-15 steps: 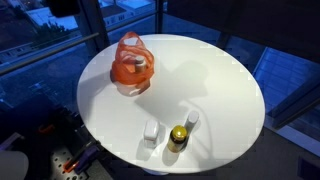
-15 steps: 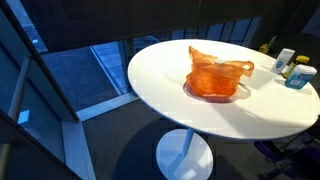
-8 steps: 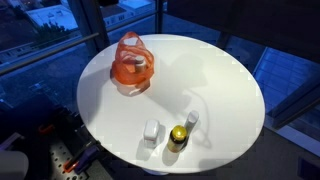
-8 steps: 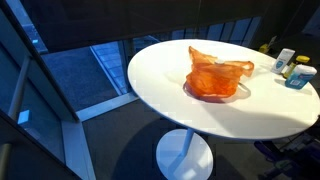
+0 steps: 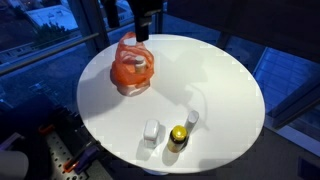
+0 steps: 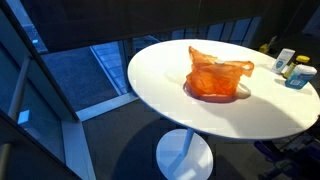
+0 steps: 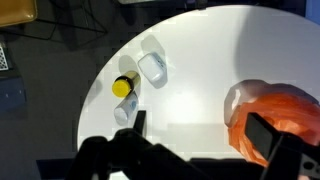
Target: Pick up the blue and white bottle and put it inside the plastic bag
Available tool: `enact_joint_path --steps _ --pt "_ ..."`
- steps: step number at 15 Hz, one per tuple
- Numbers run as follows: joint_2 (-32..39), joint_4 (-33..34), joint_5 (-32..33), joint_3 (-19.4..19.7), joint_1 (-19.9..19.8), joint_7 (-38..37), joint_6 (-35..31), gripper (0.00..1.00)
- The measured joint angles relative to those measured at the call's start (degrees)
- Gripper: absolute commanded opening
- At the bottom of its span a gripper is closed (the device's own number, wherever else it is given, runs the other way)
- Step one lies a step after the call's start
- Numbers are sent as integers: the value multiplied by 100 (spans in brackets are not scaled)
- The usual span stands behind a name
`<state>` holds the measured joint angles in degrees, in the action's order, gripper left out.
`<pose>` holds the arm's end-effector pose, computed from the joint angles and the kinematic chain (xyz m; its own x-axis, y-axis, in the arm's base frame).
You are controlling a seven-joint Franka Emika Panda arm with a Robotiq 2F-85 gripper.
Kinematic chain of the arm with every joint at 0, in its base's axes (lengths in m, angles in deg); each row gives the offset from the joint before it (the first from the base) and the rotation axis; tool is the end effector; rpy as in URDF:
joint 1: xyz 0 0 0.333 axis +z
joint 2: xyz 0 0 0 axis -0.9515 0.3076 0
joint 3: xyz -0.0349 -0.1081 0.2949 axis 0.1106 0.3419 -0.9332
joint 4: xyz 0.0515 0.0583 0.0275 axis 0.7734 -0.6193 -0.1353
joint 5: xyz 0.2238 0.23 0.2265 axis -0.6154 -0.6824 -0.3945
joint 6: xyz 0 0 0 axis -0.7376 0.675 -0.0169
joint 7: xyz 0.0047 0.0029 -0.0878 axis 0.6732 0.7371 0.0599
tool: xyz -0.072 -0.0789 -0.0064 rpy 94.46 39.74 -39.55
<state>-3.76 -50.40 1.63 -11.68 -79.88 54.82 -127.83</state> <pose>0.3856 -0.1465 0.4736 0.9871 -0.1373 -0.0818 -0.1293 -0.9869 0.0966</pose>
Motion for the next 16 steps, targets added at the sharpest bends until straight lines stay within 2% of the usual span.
enact_joint_path --steps 6,10,13,16 --pt "1023 5 0 0 -46 -196 -549 100" --pt "1552 -71 0 0 -53 -599 -1087 100" --pt "1784 -213 0 0 -76 -983 -1503 100" --pt "1847 -297 0 -2 -87 -1172 -1616 100"
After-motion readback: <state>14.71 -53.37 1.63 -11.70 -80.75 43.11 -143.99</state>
